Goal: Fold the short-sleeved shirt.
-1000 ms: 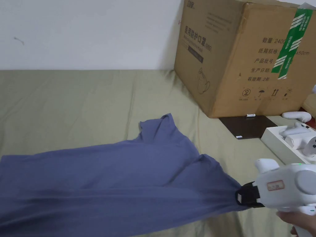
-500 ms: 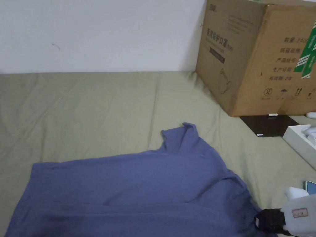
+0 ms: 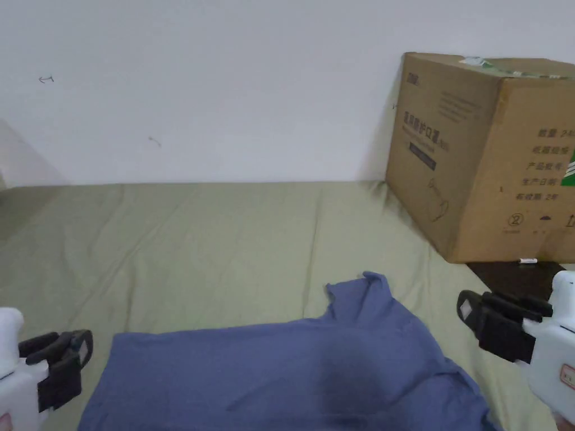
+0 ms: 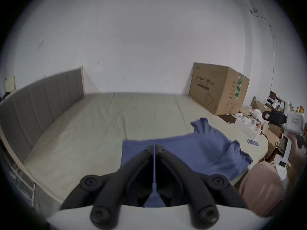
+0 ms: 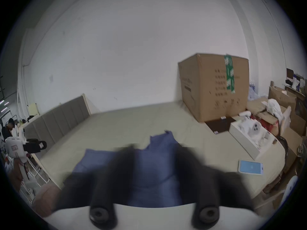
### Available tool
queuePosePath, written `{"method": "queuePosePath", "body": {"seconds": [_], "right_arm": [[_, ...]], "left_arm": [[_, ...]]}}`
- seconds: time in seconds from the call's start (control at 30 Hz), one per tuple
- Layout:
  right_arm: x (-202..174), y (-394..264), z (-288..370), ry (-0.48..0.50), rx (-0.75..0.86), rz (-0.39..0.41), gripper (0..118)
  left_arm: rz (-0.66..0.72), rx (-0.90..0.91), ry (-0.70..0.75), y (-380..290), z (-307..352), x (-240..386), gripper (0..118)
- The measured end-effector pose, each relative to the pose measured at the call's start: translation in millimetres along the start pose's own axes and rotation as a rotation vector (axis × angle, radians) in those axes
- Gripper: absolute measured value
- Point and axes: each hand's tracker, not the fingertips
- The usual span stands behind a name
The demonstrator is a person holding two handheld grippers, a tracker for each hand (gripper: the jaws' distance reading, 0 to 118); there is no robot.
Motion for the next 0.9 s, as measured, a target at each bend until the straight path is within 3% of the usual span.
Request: {"method": "queuePosePath", "body": {"seconds": [0.13,0.3,0.47,0.5,0.53,0.6,0.67,0.77,0.87,0.9], "right_arm": [[-17.9,8.3,-22.4,0.107,-0.048,-0.038,0],[-22.2,2.7,-63.6,0.091,-0.103,-0.046,0],[-16.5,-5.8,-102.7,0.111,-0.163,-0.097,0],[-15.8,-8.5,-111.0,0.119,-0.180,-0.115,0],[-15.4,-11.4,-118.6,0.116,-0.193,-0.130,0],[-13.9,-17.1,-133.0,0.110,-0.228,-0.144,0],[-15.2,-22.9,-145.8,0.107,-0.250,-0.128,0],[-19.8,-28.6,-159.6,0.093,-0.285,-0.083,0],[-24.4,-33.7,-168.9,0.112,-0.306,-0.064,0],[-25.4,-35.1,-171.8,0.112,-0.315,-0.064,0]], "left_arm": [[0.015,-0.018,-0.028,14.0,-24.6,-1.0,3],[0.141,-0.261,-0.032,19.8,-124.2,-60.1,3],[0.155,-0.391,-0.006,3.5,-223.2,-110.0,4],[0.150,-0.412,-0.029,-2.1,-242.2,-118.4,18],[0.157,-0.420,-0.041,-9.0,-260.3,-128.4,45],[0.157,-0.488,-0.034,-24.1,-294.9,-137.1,118],[0.134,-0.473,-0.041,-30.7,-312.9,-140.4,112],[0.132,-0.544,0.061,-47.8,-348.0,-152.9,113],[0.164,-0.622,0.011,-72.6,-381.1,-156.8,107],[0.114,-0.698,-0.006,-86.7,-391.6,-151.1,110]]}}
